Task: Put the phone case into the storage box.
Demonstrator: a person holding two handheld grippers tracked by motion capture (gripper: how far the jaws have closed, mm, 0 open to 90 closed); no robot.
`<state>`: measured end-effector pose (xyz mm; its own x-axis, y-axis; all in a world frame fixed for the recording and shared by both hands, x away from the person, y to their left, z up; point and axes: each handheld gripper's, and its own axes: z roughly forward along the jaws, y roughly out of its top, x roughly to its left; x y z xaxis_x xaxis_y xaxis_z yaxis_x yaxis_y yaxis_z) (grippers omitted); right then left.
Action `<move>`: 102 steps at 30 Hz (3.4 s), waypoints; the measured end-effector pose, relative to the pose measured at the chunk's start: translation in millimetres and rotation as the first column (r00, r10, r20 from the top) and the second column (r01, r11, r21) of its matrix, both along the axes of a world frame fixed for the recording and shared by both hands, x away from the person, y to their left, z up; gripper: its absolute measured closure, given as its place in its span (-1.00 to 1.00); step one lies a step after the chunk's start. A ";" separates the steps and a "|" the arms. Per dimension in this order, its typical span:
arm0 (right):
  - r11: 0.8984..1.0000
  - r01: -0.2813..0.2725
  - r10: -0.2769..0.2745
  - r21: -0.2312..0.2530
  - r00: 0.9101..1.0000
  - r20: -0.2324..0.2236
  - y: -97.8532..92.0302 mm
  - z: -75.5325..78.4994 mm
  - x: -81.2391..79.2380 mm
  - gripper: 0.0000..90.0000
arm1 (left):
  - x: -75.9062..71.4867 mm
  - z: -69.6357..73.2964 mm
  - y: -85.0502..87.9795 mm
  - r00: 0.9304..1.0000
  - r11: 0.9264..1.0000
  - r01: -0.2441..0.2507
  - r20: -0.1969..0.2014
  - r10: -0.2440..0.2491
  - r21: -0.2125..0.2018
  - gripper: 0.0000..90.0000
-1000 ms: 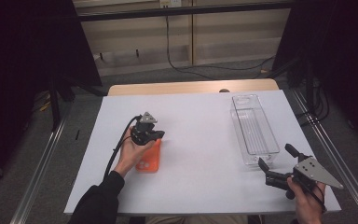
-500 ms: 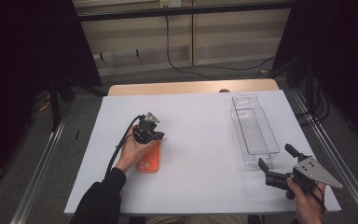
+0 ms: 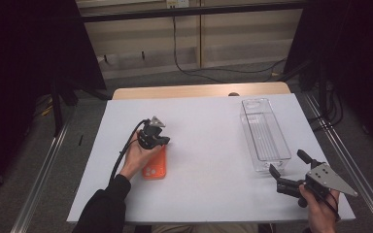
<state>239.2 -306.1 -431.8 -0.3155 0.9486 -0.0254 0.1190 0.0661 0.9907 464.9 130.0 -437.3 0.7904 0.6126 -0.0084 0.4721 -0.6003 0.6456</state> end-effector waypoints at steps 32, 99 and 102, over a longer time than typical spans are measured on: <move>1.000 0.000 0.000 -0.007 1.000 -0.005 0.4 -0.4 -0.3 -1.00 | 2.1 1.2 23.3 0.999 0.999 -0.037 -0.015 0.037 0.005 1.00; 1.000 -0.004 0.004 -0.001 1.000 -0.005 0.6 -0.2 -0.8 -1.00 | -22.7 0.9 74.7 0.993 0.993 -0.119 -0.012 0.119 -0.024 1.00; 1.000 -0.004 0.004 0.000 1.000 -0.005 0.6 -0.1 -0.8 -1.00 | -24.2 0.6 77.4 0.992 0.992 -0.123 -0.017 0.122 -0.032 1.00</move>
<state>238.4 -305.6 -432.0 -0.3193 0.9473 -0.0238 0.1234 0.0665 0.9901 440.6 207.5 -436.7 0.7092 0.7038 -0.0413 0.5503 -0.5159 0.6565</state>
